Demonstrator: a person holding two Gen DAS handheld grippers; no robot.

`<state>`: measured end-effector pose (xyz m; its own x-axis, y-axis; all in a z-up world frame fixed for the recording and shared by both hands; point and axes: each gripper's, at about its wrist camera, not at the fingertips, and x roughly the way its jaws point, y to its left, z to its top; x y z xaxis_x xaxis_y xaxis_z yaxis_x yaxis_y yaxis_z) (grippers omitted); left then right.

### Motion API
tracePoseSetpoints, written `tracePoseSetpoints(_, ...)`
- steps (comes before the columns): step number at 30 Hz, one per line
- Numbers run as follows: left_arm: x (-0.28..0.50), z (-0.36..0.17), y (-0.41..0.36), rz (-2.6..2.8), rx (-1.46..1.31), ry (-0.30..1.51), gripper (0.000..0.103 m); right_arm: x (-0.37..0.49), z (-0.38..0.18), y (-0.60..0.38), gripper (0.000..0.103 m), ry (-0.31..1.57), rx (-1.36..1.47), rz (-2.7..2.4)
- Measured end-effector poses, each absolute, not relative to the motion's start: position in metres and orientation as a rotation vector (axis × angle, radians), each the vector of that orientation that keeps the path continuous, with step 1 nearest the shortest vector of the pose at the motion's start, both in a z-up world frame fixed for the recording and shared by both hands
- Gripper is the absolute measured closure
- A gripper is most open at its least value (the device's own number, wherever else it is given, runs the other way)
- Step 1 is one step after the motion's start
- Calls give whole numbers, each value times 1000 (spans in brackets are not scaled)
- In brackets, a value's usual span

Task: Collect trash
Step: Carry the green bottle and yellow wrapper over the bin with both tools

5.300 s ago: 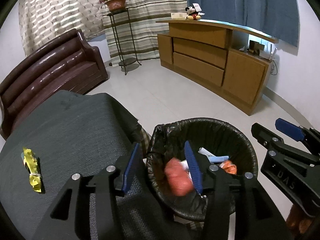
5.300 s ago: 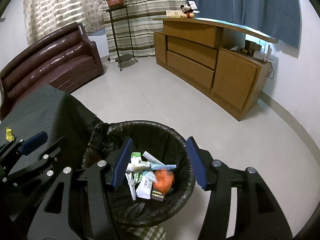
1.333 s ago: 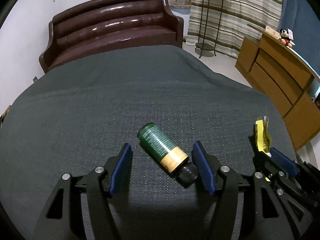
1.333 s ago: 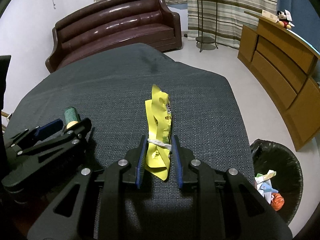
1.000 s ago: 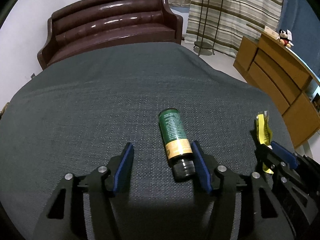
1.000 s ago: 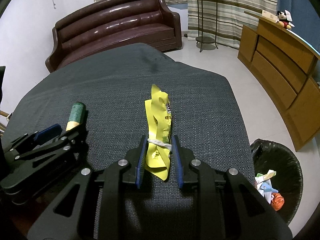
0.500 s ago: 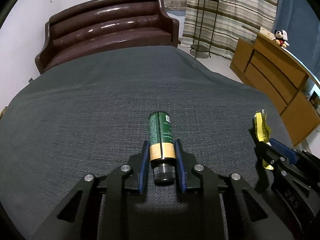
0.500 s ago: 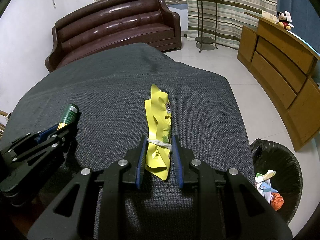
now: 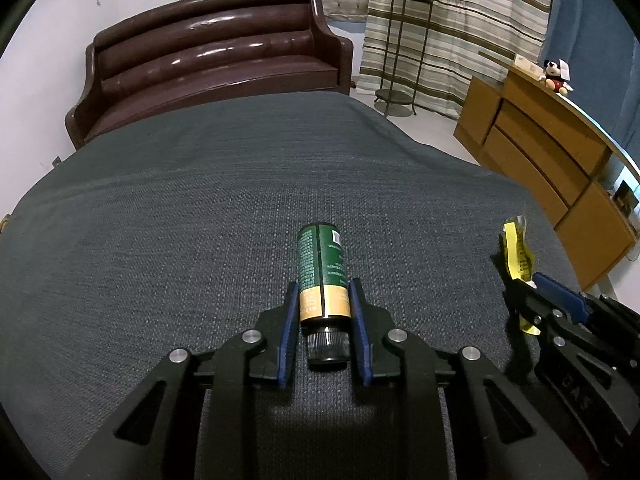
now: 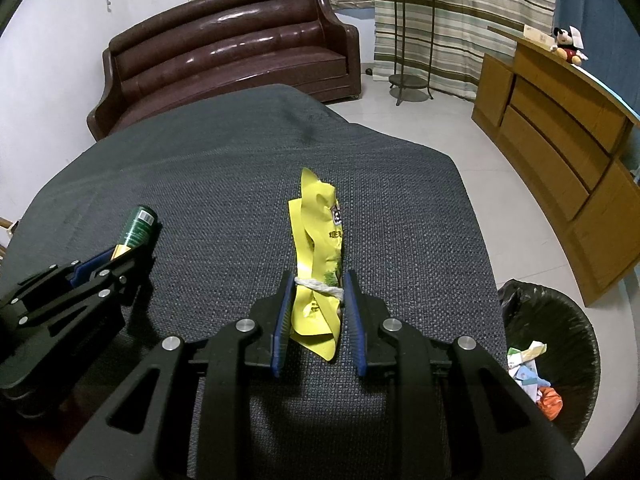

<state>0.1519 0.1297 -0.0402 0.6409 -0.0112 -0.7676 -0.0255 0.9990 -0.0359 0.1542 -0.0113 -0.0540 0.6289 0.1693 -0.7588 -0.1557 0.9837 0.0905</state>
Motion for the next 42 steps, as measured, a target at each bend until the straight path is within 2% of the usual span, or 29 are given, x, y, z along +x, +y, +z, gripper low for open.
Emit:
tracePoseSetpoints(12, 138, -39, 132, 28, -32, 878, 77, 154, -53, -13, 79, 862, -3, 167)
tracePoseSetpoints(25, 104, -22, 125, 13, -14, 811, 77, 111, -32, -29, 79, 762, 14, 133)
tracePoseSetpoints(35, 78, 0, 69, -128, 21, 724, 77, 58, 2, -93, 79, 680, -7, 17)
tracePoseSetpoints(42, 70, 1, 12, -254, 70, 698, 77, 37, 5, -153, 79, 670, 13, -99)
